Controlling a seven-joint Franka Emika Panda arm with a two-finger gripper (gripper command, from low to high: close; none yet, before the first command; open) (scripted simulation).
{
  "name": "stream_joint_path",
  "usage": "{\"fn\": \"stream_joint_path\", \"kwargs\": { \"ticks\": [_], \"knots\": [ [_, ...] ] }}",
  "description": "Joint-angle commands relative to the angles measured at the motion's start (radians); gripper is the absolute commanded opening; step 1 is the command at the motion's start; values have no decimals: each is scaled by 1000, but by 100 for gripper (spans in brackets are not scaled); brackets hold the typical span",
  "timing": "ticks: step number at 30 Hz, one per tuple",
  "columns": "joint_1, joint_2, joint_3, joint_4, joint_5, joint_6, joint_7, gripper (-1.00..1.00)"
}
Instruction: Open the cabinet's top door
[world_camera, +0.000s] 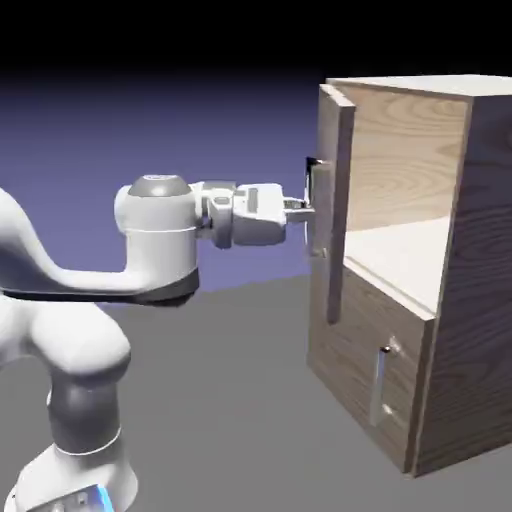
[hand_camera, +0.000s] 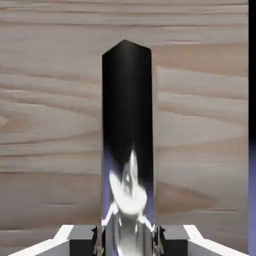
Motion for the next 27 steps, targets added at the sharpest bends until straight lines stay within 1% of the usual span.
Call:
{"fn": "stream_joint_path", "kwargs": {
  "ticks": [1,8,14,21,27],
  "knots": [
    [-9,-17,35,-15,44,-20,-12,-100],
    [-15,-115,281,-84,349,-173,-85,-100],
    [26,-140,498,-94,591,-328,-114,-100],
    [63,-83,752,-43,846,-525,-103,-100],
    [32,33,970,65,1049,-709,-69,-100]
  ]
}}
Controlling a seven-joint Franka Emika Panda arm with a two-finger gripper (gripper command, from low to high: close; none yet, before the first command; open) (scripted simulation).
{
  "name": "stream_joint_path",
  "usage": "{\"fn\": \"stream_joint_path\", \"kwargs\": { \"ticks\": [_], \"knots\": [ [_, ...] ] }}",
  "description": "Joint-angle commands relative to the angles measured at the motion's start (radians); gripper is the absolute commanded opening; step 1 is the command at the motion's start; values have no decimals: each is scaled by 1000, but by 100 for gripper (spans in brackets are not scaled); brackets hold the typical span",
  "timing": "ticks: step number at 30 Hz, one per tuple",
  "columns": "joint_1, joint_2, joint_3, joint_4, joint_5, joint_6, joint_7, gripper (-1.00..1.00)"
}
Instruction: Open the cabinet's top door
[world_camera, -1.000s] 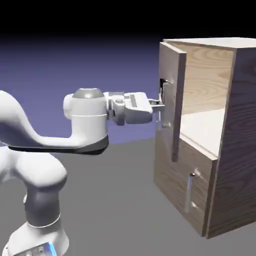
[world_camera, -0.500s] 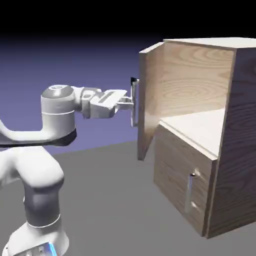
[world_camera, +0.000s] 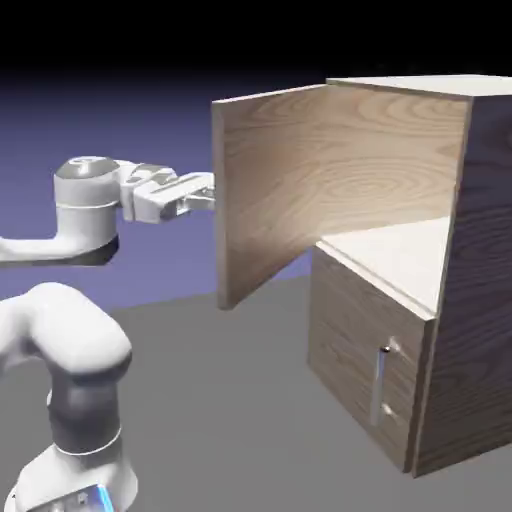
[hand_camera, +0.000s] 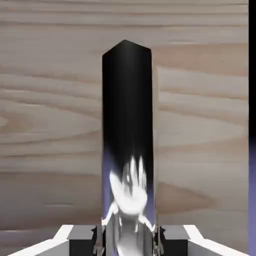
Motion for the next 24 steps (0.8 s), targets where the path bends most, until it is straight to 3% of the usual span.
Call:
{"fn": "stream_joint_path", "kwargs": {
  "ticks": [1,12,23,24],
  "knots": [
    [-14,23,36,25,32,-33,7,-100],
    [-327,262,422,394,305,-396,71,-100],
    [-722,329,716,754,438,-666,68,-100],
    [-722,329,716,754,438,-666,68,100]
  ]
}}
